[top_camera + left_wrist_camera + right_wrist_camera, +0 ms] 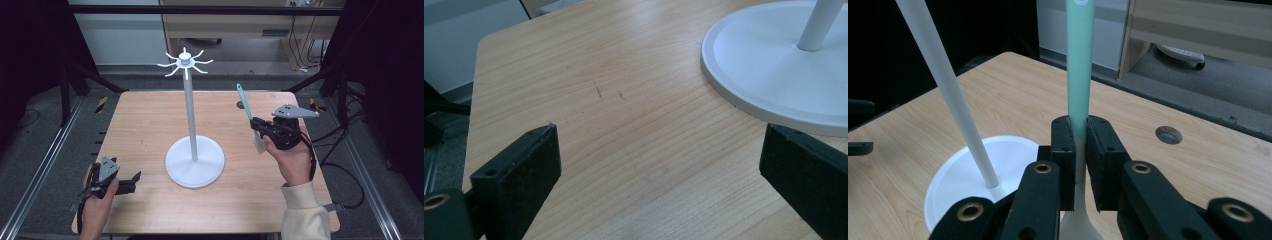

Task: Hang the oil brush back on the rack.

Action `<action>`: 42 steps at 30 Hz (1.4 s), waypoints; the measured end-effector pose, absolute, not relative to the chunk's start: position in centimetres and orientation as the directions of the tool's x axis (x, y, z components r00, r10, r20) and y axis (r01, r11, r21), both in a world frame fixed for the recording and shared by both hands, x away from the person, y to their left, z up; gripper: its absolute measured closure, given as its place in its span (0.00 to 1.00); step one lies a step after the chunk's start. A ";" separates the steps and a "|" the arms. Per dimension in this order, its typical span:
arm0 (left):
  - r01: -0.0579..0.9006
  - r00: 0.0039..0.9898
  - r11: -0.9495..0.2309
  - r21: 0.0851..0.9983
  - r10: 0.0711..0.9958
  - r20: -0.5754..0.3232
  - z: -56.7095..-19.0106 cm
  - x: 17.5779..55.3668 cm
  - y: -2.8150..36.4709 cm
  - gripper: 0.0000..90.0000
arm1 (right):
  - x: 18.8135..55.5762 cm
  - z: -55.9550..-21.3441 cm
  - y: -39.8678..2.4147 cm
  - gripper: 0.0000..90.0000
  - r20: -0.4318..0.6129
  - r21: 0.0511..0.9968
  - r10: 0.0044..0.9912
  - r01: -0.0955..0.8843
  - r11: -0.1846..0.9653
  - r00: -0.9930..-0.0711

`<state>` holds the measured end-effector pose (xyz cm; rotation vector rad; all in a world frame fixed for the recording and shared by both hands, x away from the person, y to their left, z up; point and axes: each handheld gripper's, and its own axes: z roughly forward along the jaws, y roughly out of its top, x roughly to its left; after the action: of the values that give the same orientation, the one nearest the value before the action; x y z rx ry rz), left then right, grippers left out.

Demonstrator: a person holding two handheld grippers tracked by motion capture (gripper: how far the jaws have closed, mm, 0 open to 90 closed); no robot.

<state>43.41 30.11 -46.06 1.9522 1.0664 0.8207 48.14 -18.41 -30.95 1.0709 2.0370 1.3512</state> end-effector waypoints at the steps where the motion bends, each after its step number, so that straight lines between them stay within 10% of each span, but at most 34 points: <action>1: 0.394 0.446 -0.370 0.842 0.877 0.176 -46.0 43.4 30.1 0.03 | 48.1 -30.9 -18.4 0.92 0.037 0.915 0.810 0.346 0.208 -0.585; 42: 0.390 0.444 -0.370 0.843 0.878 0.179 -45.9 43.3 30.2 0.03 | 45.7 -28.0 -16.4 0.92 -0.018 0.951 0.770 0.226 0.210 -0.638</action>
<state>43.30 30.21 -45.93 1.9481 1.0639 0.8276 45.66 -16.42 -28.00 0.9200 1.9920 1.4360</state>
